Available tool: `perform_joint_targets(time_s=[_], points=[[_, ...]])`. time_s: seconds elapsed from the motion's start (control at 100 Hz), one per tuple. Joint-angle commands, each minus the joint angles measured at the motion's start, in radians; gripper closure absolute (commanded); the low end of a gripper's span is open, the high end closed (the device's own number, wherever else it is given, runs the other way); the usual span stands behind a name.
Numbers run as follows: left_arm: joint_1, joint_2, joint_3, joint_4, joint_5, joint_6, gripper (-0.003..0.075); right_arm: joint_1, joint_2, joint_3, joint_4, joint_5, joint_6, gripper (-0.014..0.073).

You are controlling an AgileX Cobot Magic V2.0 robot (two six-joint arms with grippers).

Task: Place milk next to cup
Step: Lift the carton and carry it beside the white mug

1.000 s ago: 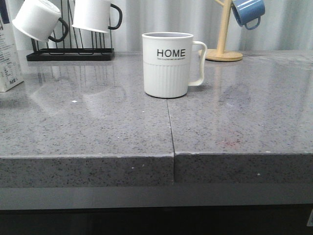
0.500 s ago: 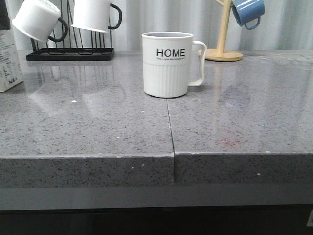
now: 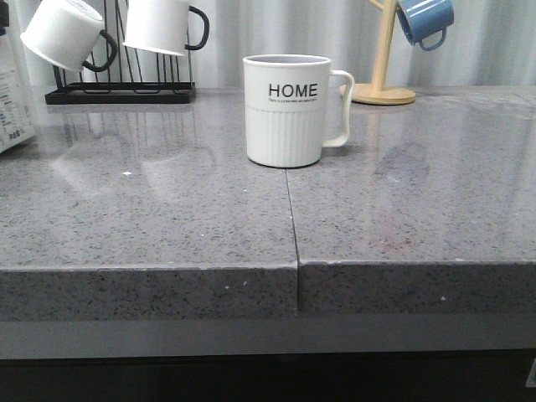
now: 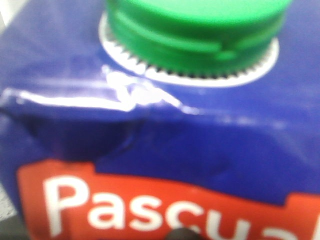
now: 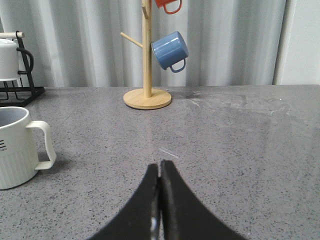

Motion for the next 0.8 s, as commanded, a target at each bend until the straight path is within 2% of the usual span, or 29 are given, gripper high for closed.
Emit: perform_joint_targets(time_s=[0.0,0.2,0.34,0.47,0.66,0.79], points=[[-0.001,-0.107,-0.041,0.004,-0.132,-0.002,0.0602,-0.006,0.007,-0.029,-0.006,-0.072,0.0,0.0713],[-0.04,-0.198,-0.044,0.002,-0.122,-0.002,0.0602,-0.006,0.007,-0.029,-0.006,-0.072,0.0,0.0713],[-0.049,-0.213,-0.088,0.002,-0.028,-0.002,0.0602,-0.006,0.007,-0.029,-0.006,-0.072,0.0,0.0713],[-0.115,-0.213,-0.106,-0.025,-0.022,0.001,0.0602,-0.006,0.007,-0.029,-0.006,-0.072,0.0,0.0713],[-0.26,-0.201,-0.112,-0.226,-0.066,0.152,0.0603,-0.006,0.007,-0.029,-0.006,-0.072,0.0,0.0713],[-0.374,-0.171,-0.112,-0.392,-0.153,0.293,0.0603,-0.006,0.007,-0.029,-0.006,-0.072,0.0,0.0713]])
